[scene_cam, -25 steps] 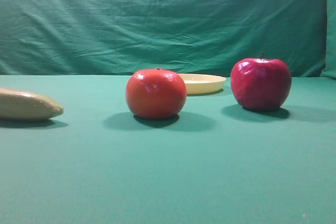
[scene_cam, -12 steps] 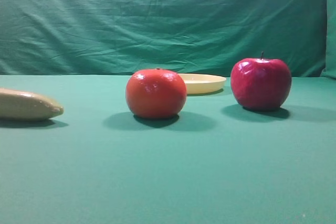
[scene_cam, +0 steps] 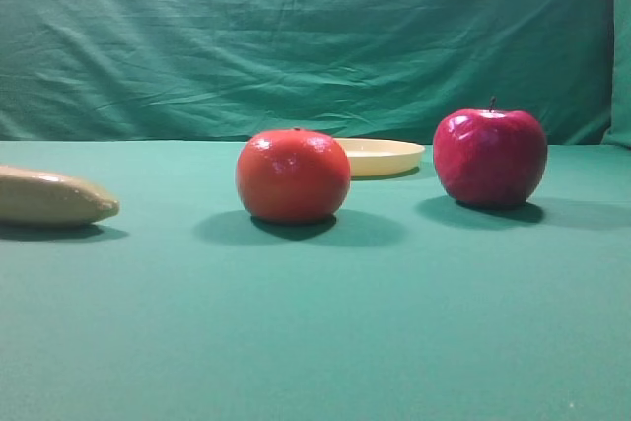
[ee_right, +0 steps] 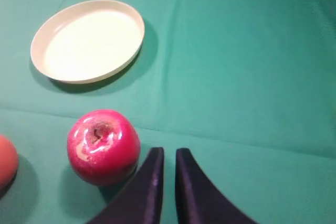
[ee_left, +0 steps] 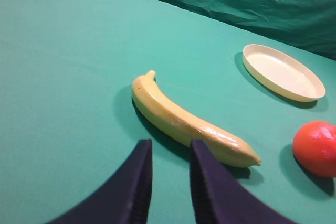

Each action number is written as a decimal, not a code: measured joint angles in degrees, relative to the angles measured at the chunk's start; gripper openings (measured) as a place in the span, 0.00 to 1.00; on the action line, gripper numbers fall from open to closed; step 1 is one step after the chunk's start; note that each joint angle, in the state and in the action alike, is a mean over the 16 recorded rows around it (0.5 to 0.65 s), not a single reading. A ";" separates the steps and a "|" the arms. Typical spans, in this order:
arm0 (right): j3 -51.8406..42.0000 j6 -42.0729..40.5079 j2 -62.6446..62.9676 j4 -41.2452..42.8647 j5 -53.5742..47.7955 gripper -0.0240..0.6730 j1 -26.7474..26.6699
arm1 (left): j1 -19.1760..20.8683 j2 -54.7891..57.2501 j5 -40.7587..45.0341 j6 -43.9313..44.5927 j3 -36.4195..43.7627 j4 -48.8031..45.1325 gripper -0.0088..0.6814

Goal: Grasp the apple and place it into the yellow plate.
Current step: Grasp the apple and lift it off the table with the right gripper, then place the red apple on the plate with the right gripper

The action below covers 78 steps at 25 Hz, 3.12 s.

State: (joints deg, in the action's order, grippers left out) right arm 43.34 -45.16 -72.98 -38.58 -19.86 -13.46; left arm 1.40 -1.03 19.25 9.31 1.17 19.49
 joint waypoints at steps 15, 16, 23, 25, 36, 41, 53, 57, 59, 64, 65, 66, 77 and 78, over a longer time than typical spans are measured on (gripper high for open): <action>7.16 -2.90 -13.97 -0.75 0.61 0.82 -3.90 | 0.00 0.00 0.00 0.00 0.00 0.00 0.24; 7.26 -2.90 -14.61 -0.92 0.75 0.86 -3.90 | 0.00 0.00 0.00 0.00 0.00 0.00 0.24; 7.49 -2.96 -19.75 -2.17 2.10 0.96 -3.90 | 0.00 0.00 0.00 0.00 0.00 0.00 0.24; 7.63 -3.05 -21.48 -2.50 2.53 0.96 -3.90 | 0.00 0.00 0.00 0.00 0.00 0.00 0.24; 11.28 -3.74 -28.29 -2.92 2.91 0.84 -3.90 | 0.00 0.00 0.00 0.00 0.00 0.00 0.24; 16.34 -3.96 -29.14 -2.93 1.83 0.78 -3.90 | 0.00 0.00 0.00 0.00 0.00 0.00 0.24; 36.53 -4.07 -36.83 -2.87 -0.21 0.76 -3.93 | 0.00 0.00 0.00 0.00 0.00 0.00 0.24; 43.30 -4.43 -42.42 -2.78 -0.88 0.76 -4.20 | 0.00 0.00 0.00 0.00 0.00 0.00 0.24; 46.31 -4.88 -45.36 -2.74 -1.42 0.76 -4.49 | 0.00 0.00 0.00 0.00 0.00 0.00 0.24; 52.08 -6.26 -51.72 -2.63 -2.49 0.76 -5.44 | 0.00 0.00 0.00 0.00 0.00 0.00 0.24; 52.91 -6.56 -52.68 -2.62 -2.61 0.76 -5.63 | 0.00 0.00 0.00 0.00 0.00 0.00 0.24; 53.66 -6.85 -53.54 -2.60 -2.71 0.76 -5.83 | 0.00 0.00 0.00 0.00 0.00 0.00 0.24; 56.70 -8.39 -57.02 -2.58 -3.82 0.83 -7.01 | 0.00 0.00 0.00 0.00 0.00 0.00 0.24; 56.72 -8.32 -56.86 -2.58 -3.93 0.84 -6.99 | 0.00 0.00 0.00 0.00 0.00 0.00 0.24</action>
State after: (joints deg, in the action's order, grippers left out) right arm 100.06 -53.48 -129.84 -41.16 -23.79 -20.45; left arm 1.40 -1.03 19.25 9.31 1.17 19.49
